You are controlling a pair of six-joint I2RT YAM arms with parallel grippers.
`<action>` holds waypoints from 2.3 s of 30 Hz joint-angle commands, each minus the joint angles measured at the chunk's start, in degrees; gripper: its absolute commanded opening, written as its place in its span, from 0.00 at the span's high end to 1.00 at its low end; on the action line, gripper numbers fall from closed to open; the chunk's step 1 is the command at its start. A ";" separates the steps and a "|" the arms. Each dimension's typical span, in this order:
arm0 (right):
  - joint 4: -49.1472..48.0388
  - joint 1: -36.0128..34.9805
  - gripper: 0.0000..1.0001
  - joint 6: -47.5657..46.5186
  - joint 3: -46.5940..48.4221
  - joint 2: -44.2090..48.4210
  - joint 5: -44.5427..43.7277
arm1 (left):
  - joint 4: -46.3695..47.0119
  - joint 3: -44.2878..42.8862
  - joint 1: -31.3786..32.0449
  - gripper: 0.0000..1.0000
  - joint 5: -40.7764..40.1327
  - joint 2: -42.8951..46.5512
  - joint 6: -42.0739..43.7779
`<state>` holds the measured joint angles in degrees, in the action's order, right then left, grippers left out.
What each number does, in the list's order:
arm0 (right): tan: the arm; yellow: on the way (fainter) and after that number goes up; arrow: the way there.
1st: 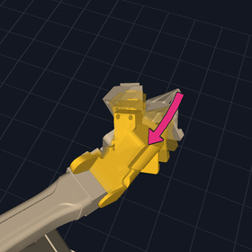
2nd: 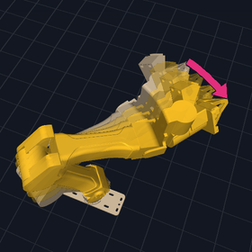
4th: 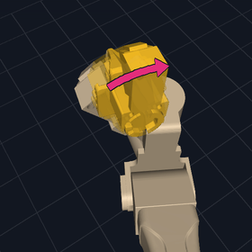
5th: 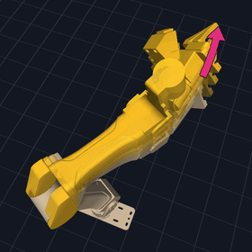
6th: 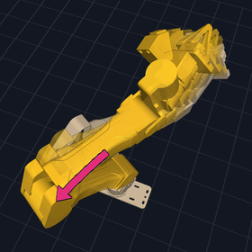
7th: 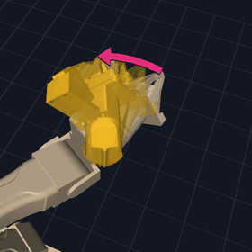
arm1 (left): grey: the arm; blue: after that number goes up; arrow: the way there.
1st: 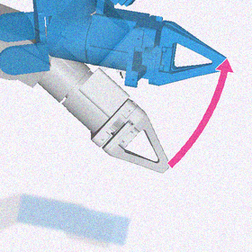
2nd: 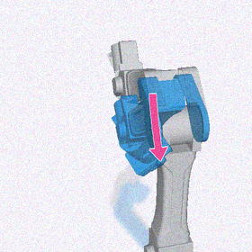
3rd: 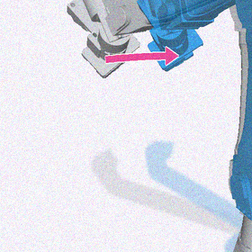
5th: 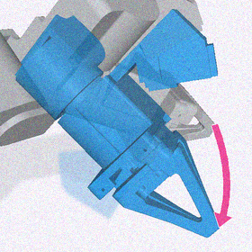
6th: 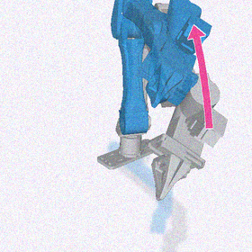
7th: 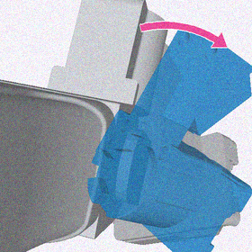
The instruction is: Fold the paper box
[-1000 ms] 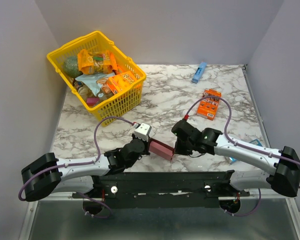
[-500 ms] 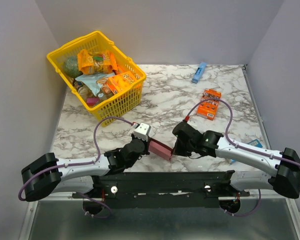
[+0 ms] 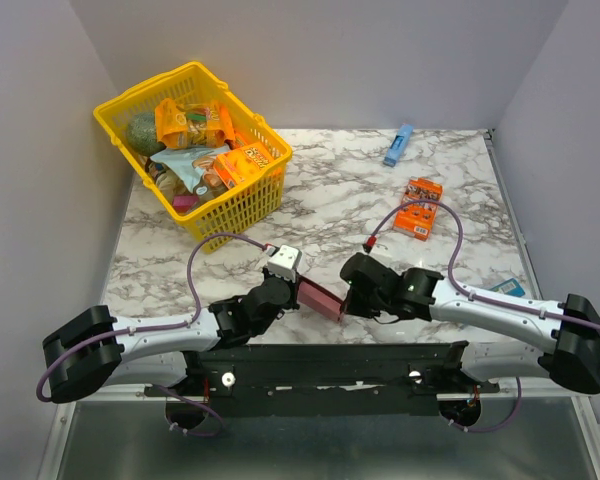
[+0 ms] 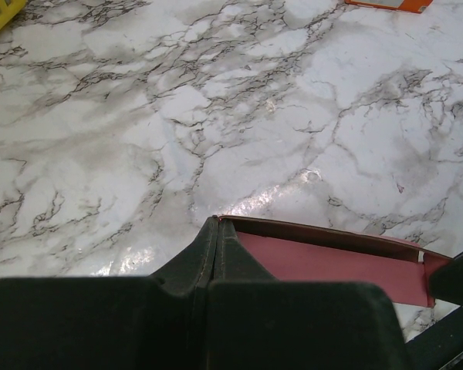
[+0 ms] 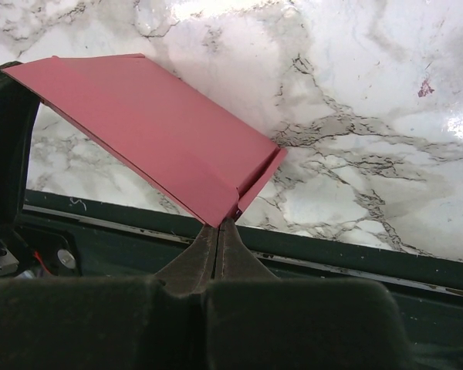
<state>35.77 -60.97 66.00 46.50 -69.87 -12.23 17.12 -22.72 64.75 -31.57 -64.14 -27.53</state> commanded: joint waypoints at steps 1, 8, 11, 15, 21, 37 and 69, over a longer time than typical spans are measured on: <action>4.57 -1.43 1.00 1.77 -3.17 -3.70 -0.95 | -6.14 0.57 1.78 1.00 4.15 -1.43 -2.53; 7.20 -1.78 1.00 0.02 -0.81 -4.05 -2.79 | -6.05 0.40 1.78 1.00 4.33 -1.87 -2.27; 11.59 -1.78 0.96 -3.50 4.28 -4.40 -4.38 | -6.31 0.31 1.78 1.00 4.24 -1.60 -1.74; 16.26 -1.78 0.82 -7.63 8.60 -4.32 -5.88 | -6.23 0.13 1.78 1.00 4.50 -1.43 -0.69; 15.30 -1.87 0.47 -11.67 8.87 -0.45 -6.93 | -6.23 -0.31 1.78 1.00 5.38 -2.57 -0.42; 15.21 -1.87 0.53 -13.26 11.42 -1.68 -13.52 | -6.93 -0.31 1.78 1.00 6.08 -2.13 -0.24; 12.66 -5.03 0.93 -13.62 9.75 -6.42 -7.02 | -7.02 -0.48 1.78 1.00 5.64 -2.66 -0.77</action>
<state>47.72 -64.47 51.16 57.06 -74.22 -21.23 16.95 -23.79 65.91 -29.12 -65.17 -27.64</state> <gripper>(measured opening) 0.085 0.009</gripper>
